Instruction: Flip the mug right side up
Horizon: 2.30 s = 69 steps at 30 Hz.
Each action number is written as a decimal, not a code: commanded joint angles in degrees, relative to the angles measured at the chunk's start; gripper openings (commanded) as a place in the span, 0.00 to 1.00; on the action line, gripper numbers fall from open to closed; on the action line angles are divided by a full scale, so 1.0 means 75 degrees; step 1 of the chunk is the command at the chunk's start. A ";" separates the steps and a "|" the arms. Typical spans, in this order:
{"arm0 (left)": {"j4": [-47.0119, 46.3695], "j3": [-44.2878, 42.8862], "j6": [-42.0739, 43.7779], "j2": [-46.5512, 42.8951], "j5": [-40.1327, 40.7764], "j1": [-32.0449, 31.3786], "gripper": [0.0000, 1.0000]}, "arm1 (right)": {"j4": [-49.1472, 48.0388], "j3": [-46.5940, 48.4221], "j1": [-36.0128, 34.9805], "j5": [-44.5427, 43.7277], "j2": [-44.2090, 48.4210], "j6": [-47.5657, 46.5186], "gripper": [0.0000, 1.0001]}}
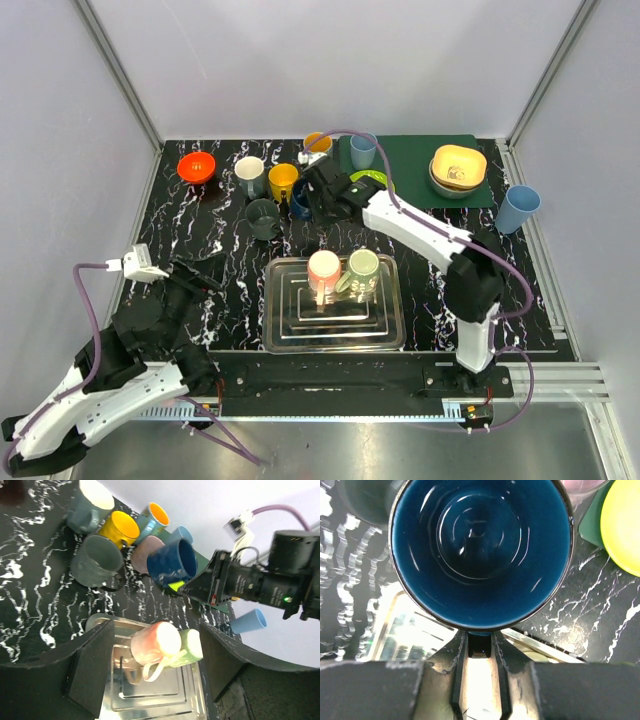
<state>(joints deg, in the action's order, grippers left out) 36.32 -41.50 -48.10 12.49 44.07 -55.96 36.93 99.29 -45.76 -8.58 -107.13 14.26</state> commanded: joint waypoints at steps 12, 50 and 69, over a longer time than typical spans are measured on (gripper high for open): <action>0.0713 -0.0128 -0.0068 -0.0259 0.0944 -0.0015 0.72 | 0.0338 0.1679 -0.0110 -0.0473 -0.1910 -0.0214 0.00; -0.1983 -0.0969 0.2955 0.6944 -0.3767 0.0009 0.71 | 0.0502 -0.2373 -0.0215 -0.1855 0.4649 0.0501 0.71; -0.1620 -0.2319 0.3014 1.0076 -0.4434 0.0337 0.53 | 0.0303 -0.3652 -0.0215 -0.1633 0.5542 0.0653 0.72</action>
<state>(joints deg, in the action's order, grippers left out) 24.77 -56.88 -25.74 86.74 13.37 -54.26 41.17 71.85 -47.05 -20.23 -66.65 18.90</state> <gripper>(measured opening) 0.591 0.713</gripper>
